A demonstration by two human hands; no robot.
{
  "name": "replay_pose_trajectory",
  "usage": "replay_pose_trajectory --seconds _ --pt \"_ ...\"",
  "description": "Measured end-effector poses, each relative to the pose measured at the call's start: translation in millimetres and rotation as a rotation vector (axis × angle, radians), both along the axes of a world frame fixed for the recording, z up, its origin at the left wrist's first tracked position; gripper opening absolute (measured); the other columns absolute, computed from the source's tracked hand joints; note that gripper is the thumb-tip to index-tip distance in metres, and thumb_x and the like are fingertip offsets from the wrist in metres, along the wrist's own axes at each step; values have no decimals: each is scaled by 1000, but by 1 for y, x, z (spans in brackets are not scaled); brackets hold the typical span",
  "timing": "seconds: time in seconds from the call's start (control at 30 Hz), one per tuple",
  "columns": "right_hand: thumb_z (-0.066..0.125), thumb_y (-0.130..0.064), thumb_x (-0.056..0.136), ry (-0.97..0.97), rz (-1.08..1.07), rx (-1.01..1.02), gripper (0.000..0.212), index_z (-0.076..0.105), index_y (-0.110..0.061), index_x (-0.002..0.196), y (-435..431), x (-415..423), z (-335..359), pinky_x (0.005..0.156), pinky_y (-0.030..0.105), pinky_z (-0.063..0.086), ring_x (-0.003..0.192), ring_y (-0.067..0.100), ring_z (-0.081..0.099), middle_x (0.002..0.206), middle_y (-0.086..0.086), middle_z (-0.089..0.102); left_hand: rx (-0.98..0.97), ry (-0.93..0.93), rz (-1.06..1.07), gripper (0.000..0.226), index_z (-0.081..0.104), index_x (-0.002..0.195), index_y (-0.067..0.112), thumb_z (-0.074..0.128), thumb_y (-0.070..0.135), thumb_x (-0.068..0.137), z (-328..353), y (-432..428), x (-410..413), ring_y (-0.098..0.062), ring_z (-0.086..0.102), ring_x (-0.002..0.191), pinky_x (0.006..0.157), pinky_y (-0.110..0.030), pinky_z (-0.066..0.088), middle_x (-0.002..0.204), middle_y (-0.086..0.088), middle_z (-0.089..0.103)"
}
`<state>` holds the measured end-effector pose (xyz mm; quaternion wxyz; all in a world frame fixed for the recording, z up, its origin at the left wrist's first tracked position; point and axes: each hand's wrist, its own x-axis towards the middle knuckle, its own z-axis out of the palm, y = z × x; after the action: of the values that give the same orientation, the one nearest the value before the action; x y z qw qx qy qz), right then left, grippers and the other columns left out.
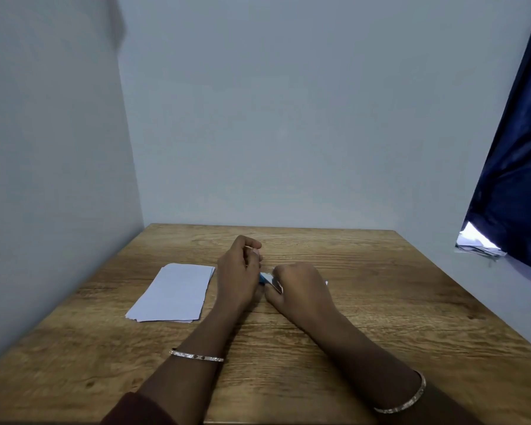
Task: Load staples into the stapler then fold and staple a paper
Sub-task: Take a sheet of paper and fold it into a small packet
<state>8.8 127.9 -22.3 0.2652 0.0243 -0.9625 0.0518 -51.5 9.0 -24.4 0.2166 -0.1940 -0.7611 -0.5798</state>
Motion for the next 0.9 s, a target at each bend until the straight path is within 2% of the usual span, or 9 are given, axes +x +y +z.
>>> replay_pose_trajectory --seconds 0.13,0.27,0.43,0.53,0.63,0.7,0.77,0.83,0.9 --pt "55 -32 94 0 18 -1 23 64 -12 88 -5 4 -6 75 35 43 84 23 63 87 5 71 -31 12 24 17 65 96 14 51 4 95 -2 -6 7 -19 70 74 70 -44 57 78 -1 71" --pt "53 -34 95 -7 -3 -21 24 62 -12 91 -7 7 -7 77 37 44 90 26 64 92 6 72 -38 2 35 17 64 96 14 52 3 95 -2 -12 20 -21 70 76 72 -45 56 82 -2 71" --pt "58 -47 91 152 -68 -31 33 69 -17 97 -9 19 -3 66 33 41 78 23 67 84 1 74 -29 33 35 18 65 97 12 52 1 94 1 -27 44 -21 70 78 75 -44 56 85 0 72" --pt "64 -35 89 346 -39 -111 21 72 -17 82 -21 24 4 69 35 51 67 20 66 72 -2 72 -46 117 61 16 65 98 14 53 4 95 2 -49 53 -19 70 76 73 -42 56 84 2 72" --pt "64 -26 87 353 73 -202 18 69 -16 73 -50 24 9 70 38 52 65 20 62 67 -3 69 -96 197 158 15 64 98 15 55 3 94 2 -87 52 -16 68 79 69 -34 51 88 5 72" --pt "61 -24 88 266 145 -190 15 72 -16 81 -70 19 8 76 39 53 76 20 63 76 -3 73 -174 202 251 15 64 96 16 56 4 93 -1 -116 48 -16 66 79 66 -32 47 89 6 72" --pt "58 -22 90 160 211 -181 21 75 -17 101 -86 9 7 86 39 51 95 21 63 95 -2 77 -235 149 321 13 65 96 18 57 8 93 -5 -141 46 -19 66 82 69 -35 50 92 6 72" --pt "56 -22 93 77 231 -187 30 71 -17 118 -96 -2 6 95 39 46 110 22 60 112 0 75 -282 123 364 11 68 96 17 58 14 93 -8 -156 44 -21 66 90 80 -40 52 96 5 73" --pt "55 -25 95 21 218 -233 37 65 -17 129 -103 -16 4 101 41 44 121 25 56 126 2 71 -354 82 397 13 70 100 20 58 22 94 -12 -165 42 -21 64 103 94 -43 45 105 6 73"
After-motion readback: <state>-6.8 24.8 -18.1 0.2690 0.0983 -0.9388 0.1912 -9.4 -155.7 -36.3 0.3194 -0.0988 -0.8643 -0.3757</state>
